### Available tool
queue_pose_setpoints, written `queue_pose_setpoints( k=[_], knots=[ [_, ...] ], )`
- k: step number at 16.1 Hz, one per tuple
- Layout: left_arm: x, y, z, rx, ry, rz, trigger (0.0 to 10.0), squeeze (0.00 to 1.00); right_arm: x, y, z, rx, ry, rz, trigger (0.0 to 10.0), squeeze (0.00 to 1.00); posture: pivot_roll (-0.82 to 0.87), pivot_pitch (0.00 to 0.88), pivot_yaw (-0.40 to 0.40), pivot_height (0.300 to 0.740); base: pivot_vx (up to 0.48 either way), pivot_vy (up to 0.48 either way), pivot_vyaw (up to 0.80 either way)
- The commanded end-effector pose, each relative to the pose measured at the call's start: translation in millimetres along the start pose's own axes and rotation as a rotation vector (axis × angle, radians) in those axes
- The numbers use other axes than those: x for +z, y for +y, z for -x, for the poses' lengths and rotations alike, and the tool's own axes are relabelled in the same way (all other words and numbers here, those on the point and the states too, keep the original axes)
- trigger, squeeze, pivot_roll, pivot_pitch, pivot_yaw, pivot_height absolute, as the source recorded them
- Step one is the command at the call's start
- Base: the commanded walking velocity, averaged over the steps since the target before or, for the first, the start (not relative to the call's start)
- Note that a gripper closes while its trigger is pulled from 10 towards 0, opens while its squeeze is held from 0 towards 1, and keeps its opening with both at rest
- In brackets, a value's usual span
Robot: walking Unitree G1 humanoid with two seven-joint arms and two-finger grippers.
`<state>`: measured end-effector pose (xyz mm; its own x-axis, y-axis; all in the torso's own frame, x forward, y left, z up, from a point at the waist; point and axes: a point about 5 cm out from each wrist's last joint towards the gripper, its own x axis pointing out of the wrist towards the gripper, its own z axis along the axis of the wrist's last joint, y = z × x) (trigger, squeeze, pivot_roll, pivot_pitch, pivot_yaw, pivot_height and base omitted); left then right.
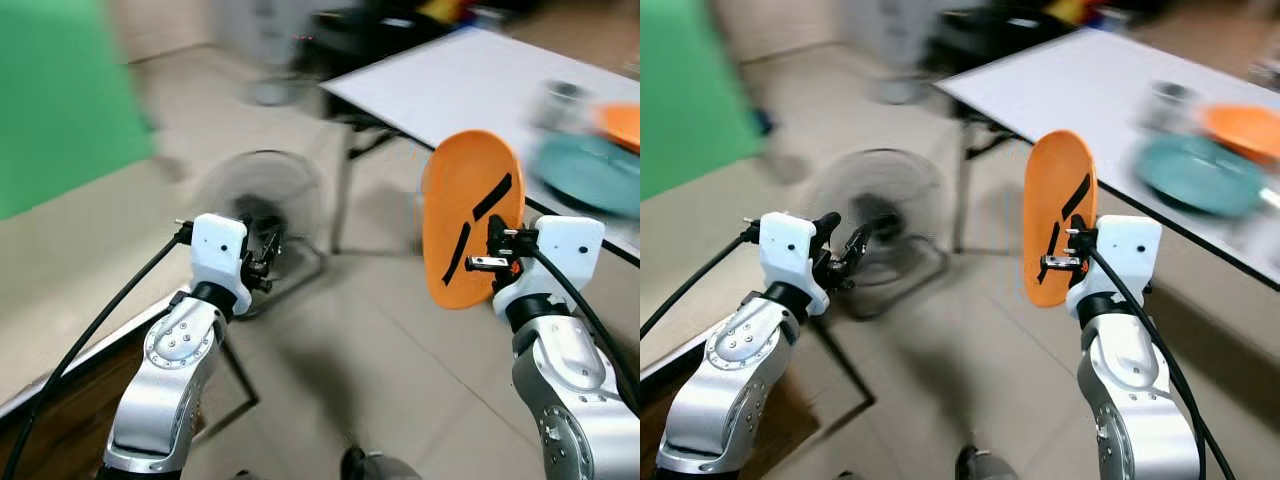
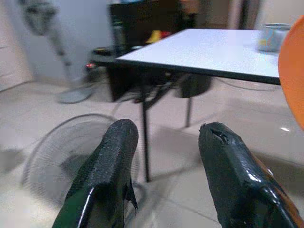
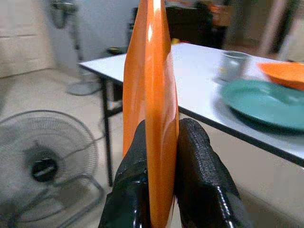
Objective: Setting the table
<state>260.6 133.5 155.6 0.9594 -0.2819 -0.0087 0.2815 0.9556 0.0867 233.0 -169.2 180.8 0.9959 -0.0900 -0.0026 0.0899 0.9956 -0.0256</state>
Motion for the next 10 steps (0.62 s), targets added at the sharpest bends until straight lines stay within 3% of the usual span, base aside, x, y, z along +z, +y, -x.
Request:
queue_pose_setpoints(
  k=[1, 10],
  knots=[
    [4.5, -1.1, 0.0, 0.000, -0.013, -0.014, 10.0, 0.00, 9.6, 0.4, 3.6, -0.003, -0.044, 0.000, 10.0, 0.00, -0.01, 0.049, 0.022, 0.740, 0.000, 0.000, -0.79],
    [10.0, -5.6, -6.8, -0.042, -0.039, -0.001, 10.0, 0.00, 6.3, -3.0, 7.4, -0.039, -0.026, 0.006, 10.0, 0.00, -0.02, 0.059, 0.051, 0.740, 0.000, 0.000, -0.79]
  ],
)
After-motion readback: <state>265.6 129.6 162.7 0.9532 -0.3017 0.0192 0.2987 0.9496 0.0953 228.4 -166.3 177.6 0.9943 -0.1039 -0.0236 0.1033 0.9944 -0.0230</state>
